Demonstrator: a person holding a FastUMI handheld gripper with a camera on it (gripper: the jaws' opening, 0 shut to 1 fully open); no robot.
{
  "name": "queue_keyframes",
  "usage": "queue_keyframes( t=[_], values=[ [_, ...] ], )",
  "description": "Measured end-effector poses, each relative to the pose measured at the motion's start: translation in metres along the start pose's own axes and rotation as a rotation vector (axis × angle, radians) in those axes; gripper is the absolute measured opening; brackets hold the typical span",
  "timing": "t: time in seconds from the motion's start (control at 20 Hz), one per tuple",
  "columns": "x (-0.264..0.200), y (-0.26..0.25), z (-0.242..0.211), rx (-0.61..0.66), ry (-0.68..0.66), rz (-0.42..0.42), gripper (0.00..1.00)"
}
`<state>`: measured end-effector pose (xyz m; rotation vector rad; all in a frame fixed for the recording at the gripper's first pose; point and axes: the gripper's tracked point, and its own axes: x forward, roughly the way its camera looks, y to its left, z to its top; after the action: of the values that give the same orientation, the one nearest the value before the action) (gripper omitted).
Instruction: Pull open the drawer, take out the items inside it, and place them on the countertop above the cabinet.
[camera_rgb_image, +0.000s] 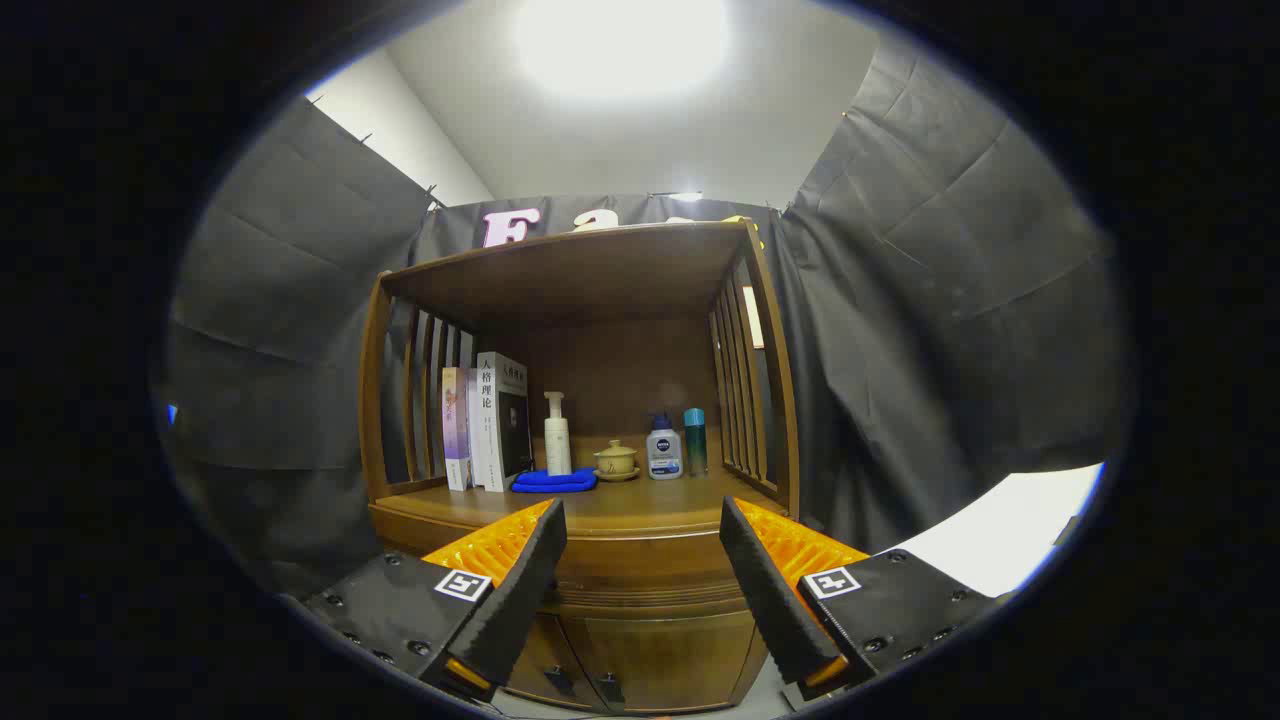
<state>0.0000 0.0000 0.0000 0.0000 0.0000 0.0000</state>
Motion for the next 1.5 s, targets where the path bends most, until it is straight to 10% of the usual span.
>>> queue_keyframes(
  t=[1.5],
  values=[
    [0.017, 0.025, 0.008, 0.001, -0.025, 0.036, 0.97]
  ],
)
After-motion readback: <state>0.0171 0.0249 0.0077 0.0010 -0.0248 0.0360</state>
